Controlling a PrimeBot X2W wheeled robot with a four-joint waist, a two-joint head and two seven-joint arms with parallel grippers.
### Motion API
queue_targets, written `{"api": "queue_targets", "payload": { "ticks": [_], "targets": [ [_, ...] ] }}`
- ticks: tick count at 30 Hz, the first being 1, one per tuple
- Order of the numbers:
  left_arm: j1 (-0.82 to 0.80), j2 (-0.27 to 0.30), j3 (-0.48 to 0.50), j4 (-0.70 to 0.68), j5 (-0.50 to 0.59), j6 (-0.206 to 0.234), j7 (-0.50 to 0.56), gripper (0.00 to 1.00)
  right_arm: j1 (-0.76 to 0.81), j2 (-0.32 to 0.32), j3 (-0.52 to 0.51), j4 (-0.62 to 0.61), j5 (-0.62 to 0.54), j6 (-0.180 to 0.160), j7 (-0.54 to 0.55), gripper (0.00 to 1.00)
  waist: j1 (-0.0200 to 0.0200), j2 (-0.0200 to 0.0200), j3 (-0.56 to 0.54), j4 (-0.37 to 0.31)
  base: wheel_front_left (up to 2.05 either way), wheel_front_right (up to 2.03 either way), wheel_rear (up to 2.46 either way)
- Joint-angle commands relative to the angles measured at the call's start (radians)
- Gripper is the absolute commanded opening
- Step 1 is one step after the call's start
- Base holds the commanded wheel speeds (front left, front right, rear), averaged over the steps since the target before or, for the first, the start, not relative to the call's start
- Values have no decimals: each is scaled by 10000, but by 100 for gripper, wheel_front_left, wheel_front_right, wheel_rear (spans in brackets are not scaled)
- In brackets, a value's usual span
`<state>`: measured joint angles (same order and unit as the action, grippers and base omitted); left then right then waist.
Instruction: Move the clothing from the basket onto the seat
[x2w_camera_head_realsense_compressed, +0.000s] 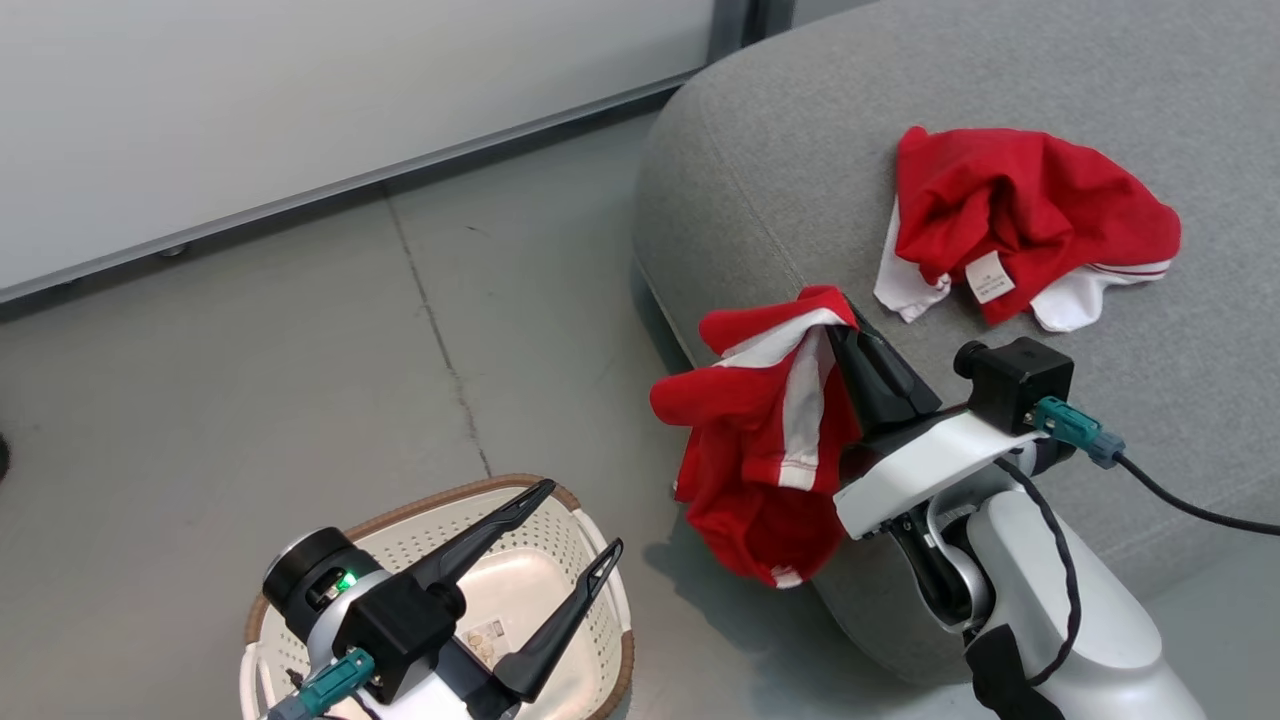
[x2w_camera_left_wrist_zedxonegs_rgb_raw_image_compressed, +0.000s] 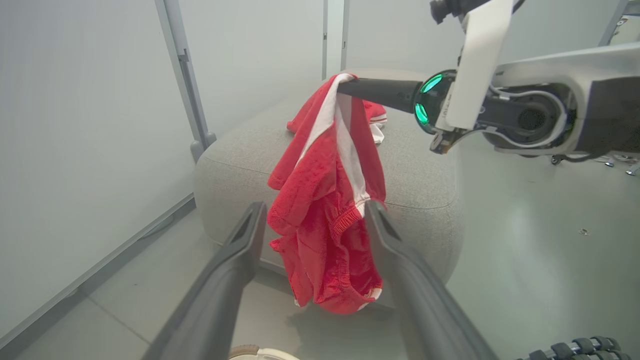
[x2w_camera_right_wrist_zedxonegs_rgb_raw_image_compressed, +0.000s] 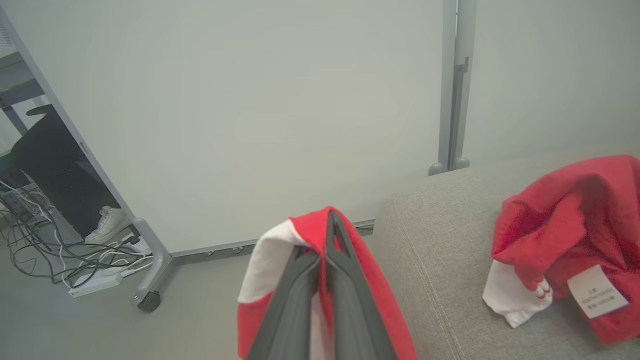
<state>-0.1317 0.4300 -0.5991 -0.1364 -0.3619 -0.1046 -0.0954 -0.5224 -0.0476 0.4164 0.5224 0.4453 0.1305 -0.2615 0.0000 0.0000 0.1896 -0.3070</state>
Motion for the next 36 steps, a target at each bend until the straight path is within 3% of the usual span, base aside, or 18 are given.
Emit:
{"api": "queue_targets", "payload": {
  "ticks": [1, 9, 18, 27, 36],
  "targets": [
    [-214, 134, 37, -96, 52, -10, 9, 100, -154, -52, -169, -165, -75, 7, -61, 0, 0, 0, 370, -517, 0, 0, 0],
    [-516, 371, 34, -400, 166, -38, 98, 100, -1147, -50, -1219, -539, -284, 7, -58, 0, 0, 0, 775, -955, 0, 0, 0],
    [-1085, 708, 173, -787, 208, -83, 76, 100, -4361, -49, -4022, -643, -1383, 7, 185, 0, 0, 0, 1310, -810, 0, 0, 0],
    [-1803, 1178, 15, -1315, 275, -173, 51, 100, -7146, -1082, -6974, -355, -2880, 8, 813, 0, 0, 0, 2314, -58, 0, 0, 0],
    [-2285, 1746, 6, -1582, 192, -239, -119, 100, -6648, -1478, -8384, 620, -3940, 5, 1079, 0, 0, 0, 3549, 428, 0, 0, 0]
  ]
}}
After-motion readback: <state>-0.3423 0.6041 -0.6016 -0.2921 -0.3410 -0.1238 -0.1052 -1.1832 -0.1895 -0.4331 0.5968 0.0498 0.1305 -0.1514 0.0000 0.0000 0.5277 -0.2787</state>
